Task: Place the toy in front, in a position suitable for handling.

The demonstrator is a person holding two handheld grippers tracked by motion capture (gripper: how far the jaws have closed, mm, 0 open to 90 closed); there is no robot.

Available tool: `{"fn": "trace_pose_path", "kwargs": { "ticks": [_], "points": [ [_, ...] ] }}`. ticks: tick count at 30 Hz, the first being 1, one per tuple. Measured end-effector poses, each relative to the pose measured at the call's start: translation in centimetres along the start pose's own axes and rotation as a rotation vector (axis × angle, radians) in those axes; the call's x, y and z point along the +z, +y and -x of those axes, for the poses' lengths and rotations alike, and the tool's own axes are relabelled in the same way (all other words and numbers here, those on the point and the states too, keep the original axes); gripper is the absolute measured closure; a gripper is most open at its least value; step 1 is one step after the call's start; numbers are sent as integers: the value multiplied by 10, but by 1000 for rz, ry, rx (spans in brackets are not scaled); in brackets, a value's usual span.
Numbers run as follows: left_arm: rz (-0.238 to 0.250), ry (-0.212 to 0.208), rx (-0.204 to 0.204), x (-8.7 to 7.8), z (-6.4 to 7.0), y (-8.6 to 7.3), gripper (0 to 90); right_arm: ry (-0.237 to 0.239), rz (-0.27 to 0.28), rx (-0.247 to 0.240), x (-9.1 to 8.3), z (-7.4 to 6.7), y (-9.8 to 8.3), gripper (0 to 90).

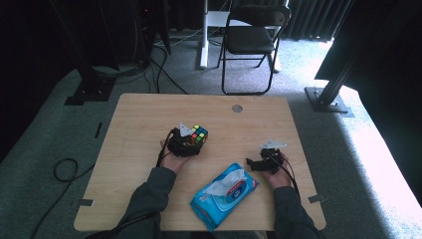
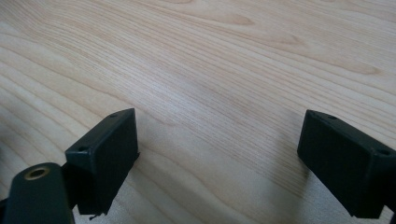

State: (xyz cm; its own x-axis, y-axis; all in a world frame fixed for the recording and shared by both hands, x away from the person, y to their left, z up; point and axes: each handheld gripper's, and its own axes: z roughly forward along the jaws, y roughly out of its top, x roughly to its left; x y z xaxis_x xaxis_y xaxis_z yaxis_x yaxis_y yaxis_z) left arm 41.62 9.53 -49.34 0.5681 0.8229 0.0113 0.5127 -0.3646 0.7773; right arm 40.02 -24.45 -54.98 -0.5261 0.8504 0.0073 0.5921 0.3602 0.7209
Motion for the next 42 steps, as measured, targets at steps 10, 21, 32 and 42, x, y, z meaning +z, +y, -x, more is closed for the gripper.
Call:
{"fn": "trace_pose_path", "kwargs": {
  "ticks": [10,21,32,42],
  "points": [
    [-2,-4,10,12,7,3,342,0,1,0,0,0,0,120],
    [-14,-10,25,26,11,5,342,0,1,0,0,0,0,120],
    [-29,-14,11,44,14,-1,342,0,0,0,0,0,0,120],
    [-38,-21,19,52,18,-4,341,1,1,-1,0,0,0,120]
  ]
}}
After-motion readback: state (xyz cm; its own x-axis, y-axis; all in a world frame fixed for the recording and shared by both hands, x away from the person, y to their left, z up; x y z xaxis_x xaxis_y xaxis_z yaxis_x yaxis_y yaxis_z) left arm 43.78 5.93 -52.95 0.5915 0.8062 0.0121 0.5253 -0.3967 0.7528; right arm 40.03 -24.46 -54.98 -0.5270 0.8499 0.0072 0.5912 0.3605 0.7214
